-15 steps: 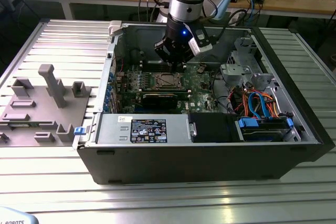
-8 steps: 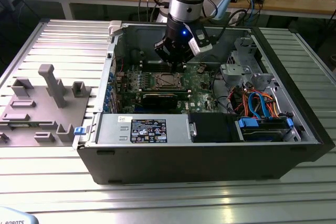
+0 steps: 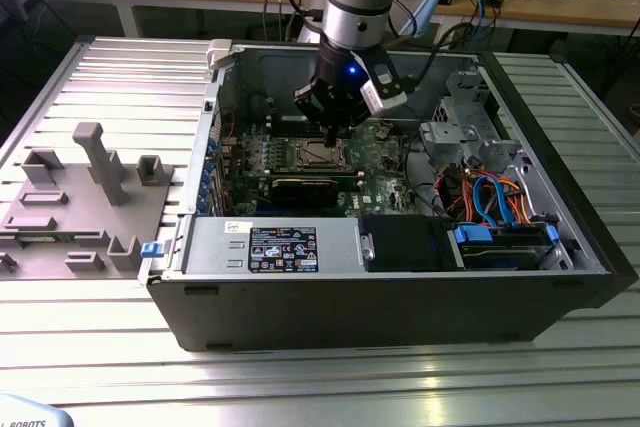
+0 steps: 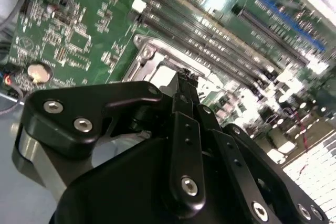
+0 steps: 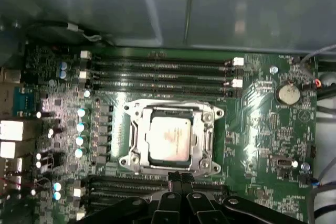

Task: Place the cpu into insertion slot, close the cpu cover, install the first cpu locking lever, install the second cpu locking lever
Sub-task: 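Install the second cpu locking lever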

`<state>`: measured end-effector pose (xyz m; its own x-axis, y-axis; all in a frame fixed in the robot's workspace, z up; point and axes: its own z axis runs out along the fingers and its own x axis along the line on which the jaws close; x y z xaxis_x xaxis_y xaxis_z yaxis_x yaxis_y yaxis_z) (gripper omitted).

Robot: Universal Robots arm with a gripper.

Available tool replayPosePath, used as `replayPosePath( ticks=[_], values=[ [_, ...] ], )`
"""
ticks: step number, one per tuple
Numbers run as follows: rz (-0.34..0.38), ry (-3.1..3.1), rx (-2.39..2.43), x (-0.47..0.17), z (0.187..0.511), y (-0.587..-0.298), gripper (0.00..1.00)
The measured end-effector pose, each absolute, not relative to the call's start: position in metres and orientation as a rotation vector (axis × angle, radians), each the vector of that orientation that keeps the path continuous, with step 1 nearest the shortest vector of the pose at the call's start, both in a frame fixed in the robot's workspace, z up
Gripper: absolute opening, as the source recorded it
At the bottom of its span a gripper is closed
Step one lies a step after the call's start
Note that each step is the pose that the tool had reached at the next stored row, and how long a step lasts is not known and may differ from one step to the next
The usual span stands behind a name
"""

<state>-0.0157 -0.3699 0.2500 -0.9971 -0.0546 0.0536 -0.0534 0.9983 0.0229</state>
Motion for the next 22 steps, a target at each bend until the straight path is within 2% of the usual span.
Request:
replayPosePath(
  ticks=[7,22],
  values=[
    [-0.106,-3.086,0.085,-0.024,0.245,-0.391,0.11],
    [-0.139,-3.085,0.086,-0.063,0.229,-0.395,0.11]
  ],
)
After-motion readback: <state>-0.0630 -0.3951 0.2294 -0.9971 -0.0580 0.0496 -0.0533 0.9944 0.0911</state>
